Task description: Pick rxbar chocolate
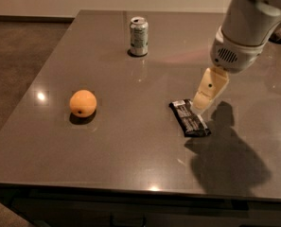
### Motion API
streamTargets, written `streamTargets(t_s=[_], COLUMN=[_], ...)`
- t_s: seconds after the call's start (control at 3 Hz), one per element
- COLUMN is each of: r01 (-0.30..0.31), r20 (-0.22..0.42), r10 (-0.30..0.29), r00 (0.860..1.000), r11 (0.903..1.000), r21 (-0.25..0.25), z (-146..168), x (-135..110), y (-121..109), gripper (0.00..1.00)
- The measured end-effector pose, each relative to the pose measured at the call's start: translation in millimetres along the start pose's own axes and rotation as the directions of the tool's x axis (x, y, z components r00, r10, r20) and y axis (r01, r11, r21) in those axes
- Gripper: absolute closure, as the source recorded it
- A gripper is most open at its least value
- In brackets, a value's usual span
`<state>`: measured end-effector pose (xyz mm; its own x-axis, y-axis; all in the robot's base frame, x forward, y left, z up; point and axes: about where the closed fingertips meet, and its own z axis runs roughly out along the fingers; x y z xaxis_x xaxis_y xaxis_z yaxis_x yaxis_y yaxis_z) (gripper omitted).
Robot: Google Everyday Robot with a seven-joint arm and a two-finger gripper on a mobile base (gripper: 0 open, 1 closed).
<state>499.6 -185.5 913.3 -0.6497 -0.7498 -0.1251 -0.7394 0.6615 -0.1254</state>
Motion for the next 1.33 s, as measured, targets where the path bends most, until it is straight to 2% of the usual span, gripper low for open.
streamTargets(t_s=[0.33,0.67,1.33], r01=[-0.095,-0.145,-0.168], r20=[-0.039,-0.08,-0.147], r10=[0.093,0.139,0.149], r00=[0.995,0.987,0.978], r11=[0.9944,0.9856,0.9781], r21=[-0.047,-0.086,-0.123], z=[15,38,78], x=[-3,-5,-8], y=[11,24,46], gripper=[0.0,0.0,0.03])
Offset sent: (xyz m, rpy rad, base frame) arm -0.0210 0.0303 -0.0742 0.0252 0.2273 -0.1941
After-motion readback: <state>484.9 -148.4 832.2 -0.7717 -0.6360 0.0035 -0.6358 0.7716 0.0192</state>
